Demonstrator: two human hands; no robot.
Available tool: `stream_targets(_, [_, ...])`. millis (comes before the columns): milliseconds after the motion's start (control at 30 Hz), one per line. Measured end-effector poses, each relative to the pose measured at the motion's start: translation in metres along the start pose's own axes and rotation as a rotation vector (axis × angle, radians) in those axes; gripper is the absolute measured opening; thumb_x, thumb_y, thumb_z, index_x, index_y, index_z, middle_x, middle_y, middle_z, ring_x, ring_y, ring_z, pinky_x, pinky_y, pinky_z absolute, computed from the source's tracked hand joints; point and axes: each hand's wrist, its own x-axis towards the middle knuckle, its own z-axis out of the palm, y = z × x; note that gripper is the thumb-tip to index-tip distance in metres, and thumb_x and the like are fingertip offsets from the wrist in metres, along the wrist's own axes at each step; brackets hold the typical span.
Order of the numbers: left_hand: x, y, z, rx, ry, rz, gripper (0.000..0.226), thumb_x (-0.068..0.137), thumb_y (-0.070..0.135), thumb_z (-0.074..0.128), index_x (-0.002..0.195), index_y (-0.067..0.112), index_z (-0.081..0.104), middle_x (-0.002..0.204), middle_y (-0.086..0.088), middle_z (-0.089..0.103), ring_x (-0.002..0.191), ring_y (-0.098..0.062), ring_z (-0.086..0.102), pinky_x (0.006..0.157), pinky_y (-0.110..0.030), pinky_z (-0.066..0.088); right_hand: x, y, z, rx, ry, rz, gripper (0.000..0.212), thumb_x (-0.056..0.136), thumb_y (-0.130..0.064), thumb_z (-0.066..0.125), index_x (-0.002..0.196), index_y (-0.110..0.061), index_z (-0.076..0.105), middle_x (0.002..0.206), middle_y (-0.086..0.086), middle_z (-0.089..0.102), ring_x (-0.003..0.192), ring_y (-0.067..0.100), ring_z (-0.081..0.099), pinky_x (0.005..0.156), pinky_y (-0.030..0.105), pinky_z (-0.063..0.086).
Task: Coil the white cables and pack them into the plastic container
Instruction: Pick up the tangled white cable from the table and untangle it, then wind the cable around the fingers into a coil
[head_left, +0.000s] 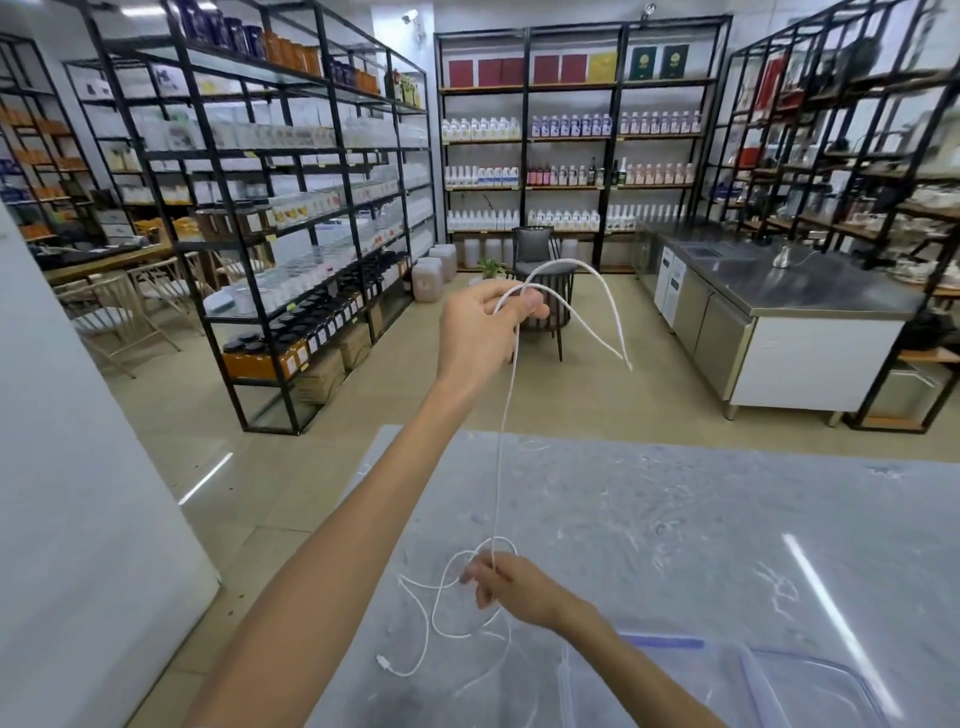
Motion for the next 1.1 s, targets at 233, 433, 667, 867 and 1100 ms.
stream_targets(233, [-0.006, -0.036, -0.025, 0.443, -0.222, -0.076, 0.012, 0.091, 0.024, 0.067, 0.089, 0.017, 0.077, 0.054, -0.003, 0.063, 0.036, -0.004, 0.045, 0.042, -0.015, 0.037, -0.048, -0.037, -0.111, -0.67, -0.07, 0.359, 0.039, 0.099, -0.035, 0.048, 0.115, -0.005, 0.066, 0.124, 0.014, 0.066, 0.111, 0.029, 0.061, 0.085, 0.033, 0.044])
stream_targets(433, [-0.015, -0.042, -0.007, 0.65, -0.548, -0.284, 0.017, 0.094, 0.006, 0.051, 0.093, 0.015, 0.065, 0.078, -0.005, 0.06, 0.065, -0.014, 0.053, 0.057, -0.026, 0.04, -0.088, -0.1, -0.186, -0.531, 0.788, -0.075, 0.032, 0.099, -0.025, 0.048, 0.128, -0.023, 0.061, 0.128, -0.004, 0.065, 0.113, 0.017, 0.061, 0.093, 0.031, 0.047])
stream_targets(667, [-0.03, -0.019, -0.005, 0.238, -0.589, -0.379, 0.022, 0.077, -0.002, 0.045, 0.095, 0.01, 0.051, 0.077, -0.007, 0.048, 0.061, -0.014, 0.042, 0.051, -0.024, 0.032, -0.039, -0.113, -0.185, -0.181, 0.283, -0.271, 0.028, 0.101, -0.016, 0.048, 0.119, -0.005, 0.065, 0.102, 0.009, 0.07, 0.094, 0.017, 0.064, 0.09, 0.033, 0.048])
stream_targets(867, [-0.032, -0.012, -0.018, -0.17, -0.654, -0.472, 0.014, 0.099, 0.018, 0.05, 0.1, 0.005, 0.055, 0.075, -0.006, 0.057, 0.058, -0.016, 0.054, 0.048, -0.023, 0.04, -0.04, -0.126, -0.2, -0.235, 0.583, -0.526, 0.006, 0.086, -0.016, 0.071, 0.089, -0.016, 0.076, 0.083, 0.0, 0.07, 0.072, 0.003, 0.06, 0.067, 0.022, 0.046])
stream_targets(1100, [-0.037, 0.001, -0.01, -0.663, -1.056, -0.615, 0.056, 0.098, 0.048, 0.044, 0.112, -0.002, 0.063, 0.106, -0.02, 0.071, 0.087, -0.032, 0.072, 0.073, -0.039, 0.059, -0.052, -0.151, -0.199, -0.105, 0.43, -0.701, 0.009, 0.088, -0.004, 0.066, 0.085, -0.006, 0.074, 0.089, 0.01, 0.068, 0.082, 0.01, 0.064, 0.075, 0.022, 0.05])
